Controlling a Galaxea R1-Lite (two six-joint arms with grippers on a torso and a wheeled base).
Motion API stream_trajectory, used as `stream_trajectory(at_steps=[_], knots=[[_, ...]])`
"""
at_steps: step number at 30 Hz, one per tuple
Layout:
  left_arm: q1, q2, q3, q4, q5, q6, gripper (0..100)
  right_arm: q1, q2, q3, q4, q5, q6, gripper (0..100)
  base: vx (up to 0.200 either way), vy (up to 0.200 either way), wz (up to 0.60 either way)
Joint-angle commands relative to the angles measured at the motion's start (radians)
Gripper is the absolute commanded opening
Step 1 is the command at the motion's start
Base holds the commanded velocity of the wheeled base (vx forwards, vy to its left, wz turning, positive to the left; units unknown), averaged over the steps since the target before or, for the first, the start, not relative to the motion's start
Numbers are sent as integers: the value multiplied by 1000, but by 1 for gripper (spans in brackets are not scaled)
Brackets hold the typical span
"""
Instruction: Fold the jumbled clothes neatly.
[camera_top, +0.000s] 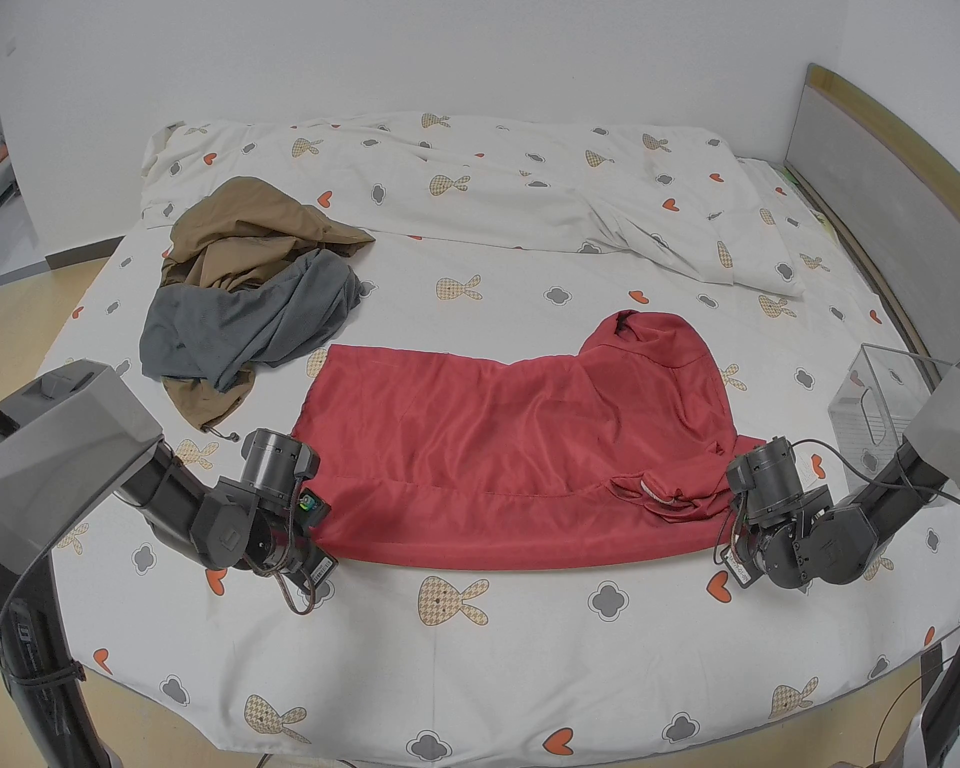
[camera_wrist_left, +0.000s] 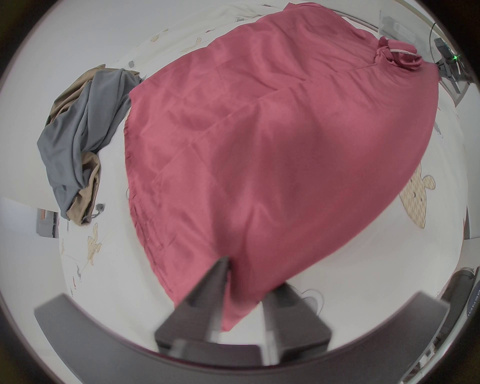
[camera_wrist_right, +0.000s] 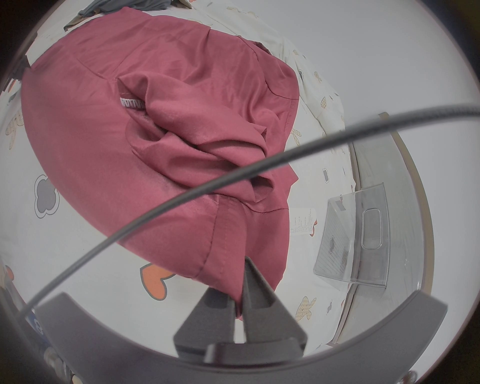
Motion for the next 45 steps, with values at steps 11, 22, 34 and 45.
stream_trajectory(at_steps=[11, 22, 34, 45], knots=[[-24, -139, 158, 2, -4, 14, 0, 12, -33, 100, 0, 9, -2, 0, 0, 0, 0], [-87, -260, 363, 2, -6, 14, 0, 87, -130, 252, 0, 38, -2, 0, 0, 0, 0], [-96, -288, 540, -69, -4, 11, 0, 191, -166, 392, 0, 38, -2, 0, 0, 0, 0], [-101, -269, 575, -80, -4, 11, 0, 213, -153, 410, 0, 38, -5, 100, 0, 0, 0]])
